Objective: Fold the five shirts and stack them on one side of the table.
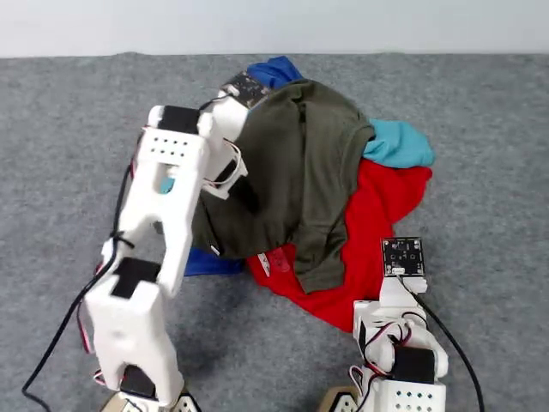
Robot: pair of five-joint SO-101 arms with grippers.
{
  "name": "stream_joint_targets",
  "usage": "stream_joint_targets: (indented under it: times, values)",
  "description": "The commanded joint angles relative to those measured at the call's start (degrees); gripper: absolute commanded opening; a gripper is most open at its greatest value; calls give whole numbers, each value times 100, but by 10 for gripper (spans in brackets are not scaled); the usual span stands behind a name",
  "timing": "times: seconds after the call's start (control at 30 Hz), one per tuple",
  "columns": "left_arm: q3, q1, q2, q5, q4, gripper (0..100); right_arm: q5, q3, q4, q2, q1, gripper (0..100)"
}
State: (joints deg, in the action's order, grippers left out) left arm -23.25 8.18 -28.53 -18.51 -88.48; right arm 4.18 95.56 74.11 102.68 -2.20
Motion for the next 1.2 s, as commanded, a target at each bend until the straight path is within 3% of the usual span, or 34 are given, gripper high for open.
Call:
stream_joint_targets:
  times: [0.0,0.2,0.4,0.43,0.7,1.17]
  values:
    - [-479,35,-607,-79,158,391,62,97,22,-22,-57,9]
    - [-1191,-9,-2040,-62,167,355,62,97,22,-22,-57,9]
    - [-2404,9,-2541,-97,-923,14,62,97,22,-22,-57,9]
    - [-2598,0,-2532,-97,-1108,0,62,97,22,-22,-57,9]
    - [-2949,-633,-1029,264,-1213,4,62,97,22,-22,-57,9]
    - [-1569,-2391,2585,264,-1196,4,62,97,22,-22,-57,9]
